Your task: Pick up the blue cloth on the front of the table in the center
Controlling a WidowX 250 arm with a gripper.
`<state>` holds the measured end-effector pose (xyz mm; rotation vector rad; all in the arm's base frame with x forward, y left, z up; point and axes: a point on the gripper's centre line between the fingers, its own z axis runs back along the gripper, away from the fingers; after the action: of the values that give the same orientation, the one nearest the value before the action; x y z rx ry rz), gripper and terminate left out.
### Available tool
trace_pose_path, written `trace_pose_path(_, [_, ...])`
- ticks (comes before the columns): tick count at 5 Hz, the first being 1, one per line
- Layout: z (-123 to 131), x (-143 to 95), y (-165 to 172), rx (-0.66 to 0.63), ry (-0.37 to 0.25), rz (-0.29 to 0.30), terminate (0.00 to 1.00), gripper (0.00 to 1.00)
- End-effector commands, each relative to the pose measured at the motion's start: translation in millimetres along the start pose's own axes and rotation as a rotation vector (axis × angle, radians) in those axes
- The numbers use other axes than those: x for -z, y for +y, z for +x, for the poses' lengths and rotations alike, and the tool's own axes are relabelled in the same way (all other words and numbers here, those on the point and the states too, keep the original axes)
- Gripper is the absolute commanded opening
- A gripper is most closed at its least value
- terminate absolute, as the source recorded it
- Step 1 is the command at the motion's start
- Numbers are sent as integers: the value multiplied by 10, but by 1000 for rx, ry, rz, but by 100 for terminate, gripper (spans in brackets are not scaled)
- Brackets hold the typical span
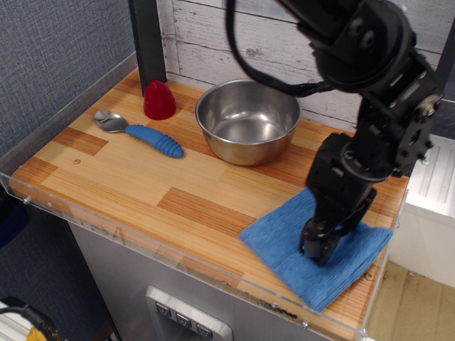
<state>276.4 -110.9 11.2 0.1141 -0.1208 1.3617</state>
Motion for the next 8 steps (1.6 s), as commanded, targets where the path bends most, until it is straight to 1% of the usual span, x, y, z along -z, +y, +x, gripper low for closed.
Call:
trace_pose_path(1, [230, -123, 225, -80, -3, -38, 0, 100])
trace_pose_path(2, [392, -87, 230, -108, -16, -28, 0, 100])
trace_pose_path(3, [498, -21, 221, -138, -6, -18, 0, 100])
trace_pose_path(4, [546, 20, 196, -150, 2, -7, 0, 100])
trace_pose_path(5, [660, 35, 189, -176, -3, -1, 0, 100])
trace_pose_path(6, [817, 20, 224, -212, -9, 0, 0, 100])
trace_pose_path(7, [981, -31, 265, -247, -21, -11, 0, 100])
trace_pose_path(8, [1090, -64, 285, -263, -28, -20, 0, 100])
